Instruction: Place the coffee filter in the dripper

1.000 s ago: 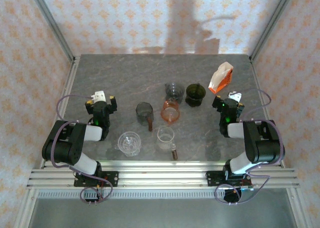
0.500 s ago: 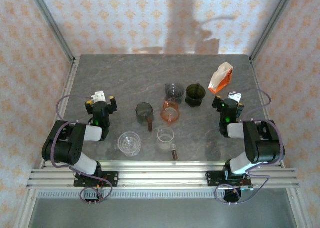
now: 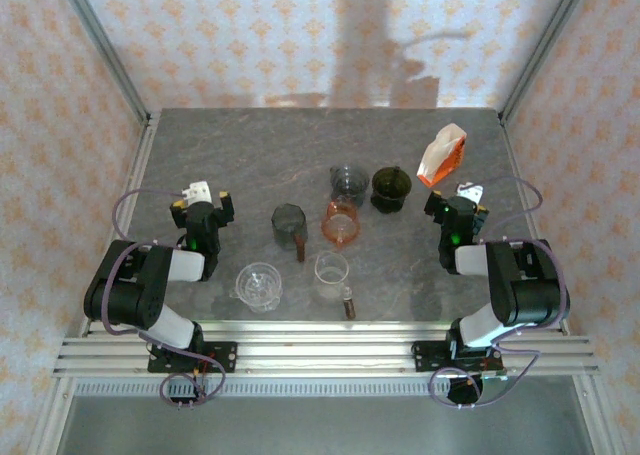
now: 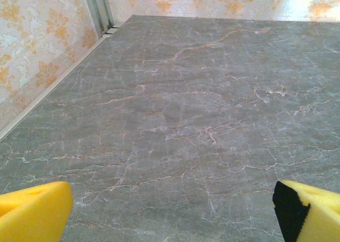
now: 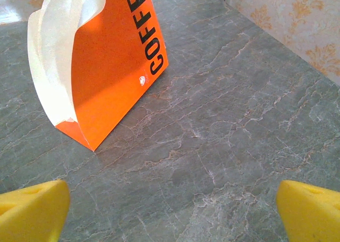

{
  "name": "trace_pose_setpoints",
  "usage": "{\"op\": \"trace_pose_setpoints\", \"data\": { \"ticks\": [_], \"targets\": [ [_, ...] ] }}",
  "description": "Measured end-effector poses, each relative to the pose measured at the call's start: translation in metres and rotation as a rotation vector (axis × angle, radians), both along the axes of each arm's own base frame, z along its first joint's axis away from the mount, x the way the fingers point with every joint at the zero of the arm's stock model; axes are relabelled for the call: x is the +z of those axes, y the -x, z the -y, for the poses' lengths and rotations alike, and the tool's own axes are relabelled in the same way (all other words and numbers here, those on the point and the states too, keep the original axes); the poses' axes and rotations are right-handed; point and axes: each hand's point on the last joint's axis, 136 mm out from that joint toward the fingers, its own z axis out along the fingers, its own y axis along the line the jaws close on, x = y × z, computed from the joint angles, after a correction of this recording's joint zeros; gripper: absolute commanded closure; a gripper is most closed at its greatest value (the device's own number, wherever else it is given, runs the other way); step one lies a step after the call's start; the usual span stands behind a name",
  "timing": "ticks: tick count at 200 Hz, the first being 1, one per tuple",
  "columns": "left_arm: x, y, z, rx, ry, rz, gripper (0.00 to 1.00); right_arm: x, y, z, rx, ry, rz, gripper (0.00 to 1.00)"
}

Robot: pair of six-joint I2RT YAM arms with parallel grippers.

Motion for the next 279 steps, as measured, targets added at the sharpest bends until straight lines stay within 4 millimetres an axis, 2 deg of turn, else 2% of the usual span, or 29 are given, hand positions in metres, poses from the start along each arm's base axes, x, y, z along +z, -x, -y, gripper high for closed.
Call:
{"op": "trace_pose_setpoints", "data": {
  "ticks": [142, 179, 231, 279],
  "targets": [
    [0.002, 0.001, 0.0, 0.0, 0.001, 0.005, 0.0, -0.002, -0.001, -0.006, 0.036, -0.013, -0.01, 0.01],
    [0.026, 0.005, -0.004, 0.022, -0.001, 0.065, 0.0, 0.006, -0.009, -0.007, 0.037, -0.011, -0.022, 0.01],
    [0.064, 0.014, -0.019, 0.129, 0.011, 0.095, 0.0, 0.031, -0.011, 0.009, -0.079, -0.018, -0.048, 0.01],
    [0.11, 0.014, -0.032, 0.276, 0.171, 0.166, 0.0, 0.046, 0.01, 0.021, -0.256, -0.007, -0.058, 0.01]
  ]
}}
